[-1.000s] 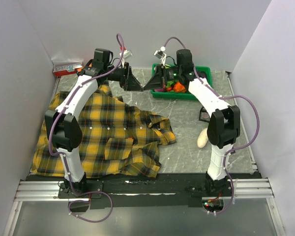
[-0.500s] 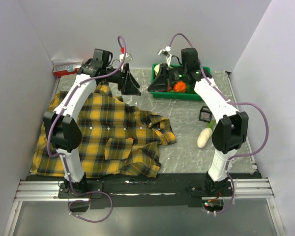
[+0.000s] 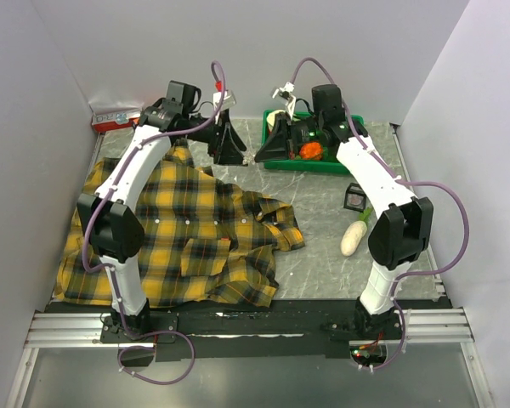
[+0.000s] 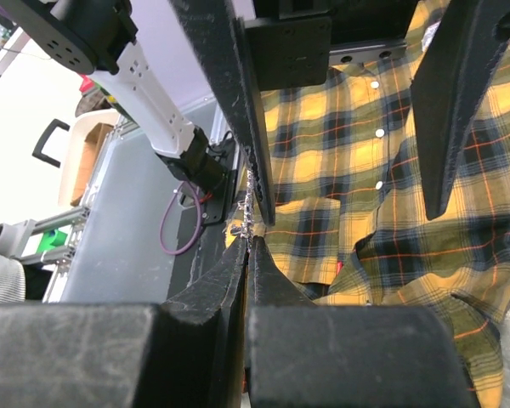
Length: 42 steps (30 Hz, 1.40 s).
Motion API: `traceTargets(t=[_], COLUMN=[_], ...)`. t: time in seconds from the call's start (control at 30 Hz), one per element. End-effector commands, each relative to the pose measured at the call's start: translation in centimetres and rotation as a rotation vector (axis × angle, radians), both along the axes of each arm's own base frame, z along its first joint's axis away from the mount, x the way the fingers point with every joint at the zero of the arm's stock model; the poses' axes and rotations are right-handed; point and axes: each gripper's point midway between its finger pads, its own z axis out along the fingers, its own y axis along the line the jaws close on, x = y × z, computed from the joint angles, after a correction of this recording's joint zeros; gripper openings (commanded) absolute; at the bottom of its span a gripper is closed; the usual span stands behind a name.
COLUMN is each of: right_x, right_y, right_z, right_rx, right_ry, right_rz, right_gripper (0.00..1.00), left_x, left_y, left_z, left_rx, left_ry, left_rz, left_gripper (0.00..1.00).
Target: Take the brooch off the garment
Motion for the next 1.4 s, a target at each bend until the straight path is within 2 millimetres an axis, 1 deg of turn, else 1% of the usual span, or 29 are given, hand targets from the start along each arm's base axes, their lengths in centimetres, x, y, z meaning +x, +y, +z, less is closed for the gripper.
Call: traceTargets(t=[0.0, 0.07, 0.1, 0.17, 0.27, 0.33, 0.37, 0.4, 0.53, 0.6, 0.83, 1.0, 1.03, 1.17, 1.37], right_x=[-0.4, -0.6, -0.7, -0.7, -0.7, -0.5, -0.5, -0.6, -0.6, -0.7, -0.9, -0.7, -0.8, -0.5, -0.5], right_y=[-0.6, -0.6, -0.7, -0.6, -0.7, -0.7, -0.7, -0.7, -0.6, -0.5, -0.2, -0.1, -0.1, 0.1, 0.2], right_z=[3.0, 3.3, 3.5, 3.4, 3.4, 3.3, 3.2, 3.2, 3.2, 3.2, 3.1, 3.0, 3.1, 2.8, 2.9], right_rx=[0.029, 0.03, 0.031, 0.029, 0.028, 0.023, 0.022, 0.021, 0.022, 0.023, 0.02, 0.022, 0.021, 0.022, 0.024], right_ry=[-0.104, -0.122, -0.125, -0.129, -0.134, -0.137, -0.134, -0.133, -0.126, -0.123, -0.107, -0.103, -0.079, -0.054, -0.048], right_rz=[-0.024, -0.025, -0.025, -0.025, -0.027, -0.033, -0.034, -0.033, -0.031, -0.029, -0.031, -0.031, -0.032, -0.036, -0.033], right_gripper=[0.02, 0.02, 0.02, 0.01, 0.02, 0.02, 0.01, 0.02, 0.02, 0.02, 0.01, 0.01, 0.01, 0.01, 0.01], left_x=[-1.6, -1.8, -2.2, -2.7, -3.5, -3.8, -4.2, -4.1, -4.2, -4.1, -3.1, -2.9, -2.9, -3.1, -2.6], left_y=[-0.1, 0.2, 0.4, 0.7, 0.9, 0.9, 0.7, 0.7, 0.2, 0.1, -0.4, -0.8, -0.8, -1.1, -1.2], left_z=[0.6, 0.3, 0.7, 0.8, 1.8, 3.0, 3.4, 4.1, 4.6, 4.6, 4.1, 4.3, 4.3, 3.9, 3.7], left_rx=[0.04, 0.065, 0.065, 0.071, 0.06, 0.031, 0.018, 0.003, -0.031, -0.04, -0.038, -0.035, -0.034, -0.023, -0.01], left_ry=[-0.105, -0.123, -0.144, -0.161, -0.182, -0.202, -0.182, -0.208, -0.168, -0.157, -0.137, -0.151, -0.156, -0.162, -0.164], left_rz=[-0.045, -0.038, -0.041, -0.048, -0.052, -0.055, -0.054, -0.05, -0.044, -0.048, -0.031, -0.031, -0.035, -0.043, -0.028], left_gripper=[0.82, 0.82, 0.82, 0.83, 0.84, 0.85, 0.85, 0.85, 0.84, 0.82, 0.78, 0.75, 0.75, 0.74, 0.69])
